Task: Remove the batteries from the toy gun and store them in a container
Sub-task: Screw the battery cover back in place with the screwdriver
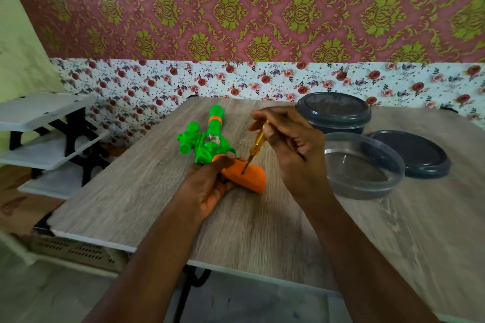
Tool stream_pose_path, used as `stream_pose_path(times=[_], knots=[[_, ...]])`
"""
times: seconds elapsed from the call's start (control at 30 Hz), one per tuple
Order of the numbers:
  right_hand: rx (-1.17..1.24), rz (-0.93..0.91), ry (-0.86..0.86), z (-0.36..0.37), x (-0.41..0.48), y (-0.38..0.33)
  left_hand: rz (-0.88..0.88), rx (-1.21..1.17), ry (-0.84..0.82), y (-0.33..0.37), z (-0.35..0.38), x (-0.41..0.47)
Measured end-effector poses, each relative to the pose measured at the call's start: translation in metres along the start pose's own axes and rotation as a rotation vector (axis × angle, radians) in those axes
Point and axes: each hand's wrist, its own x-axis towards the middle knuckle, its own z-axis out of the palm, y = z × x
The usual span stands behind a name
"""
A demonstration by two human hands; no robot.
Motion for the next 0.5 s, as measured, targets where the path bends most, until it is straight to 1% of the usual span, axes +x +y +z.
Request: stream_pose_path(times=[0.2,0.4,0.5], knots=[[-0.119,0.015,0.057,-0.0001,-0.0007,0.0036,-0.009,0.003,0.008,0.0005,0.0015,-0.0008],[0.001,0.036,-0.010,-0.0011,0.0010,0.0034,-0.001,-0.016,0.007,0.0013,0.0023,-0.0026],[-0.038,0.007,0.002,-0.0024,0.0008,0.0037,-0.003,-0.010,0.011,0.0010,0.0032,-0.0020]])
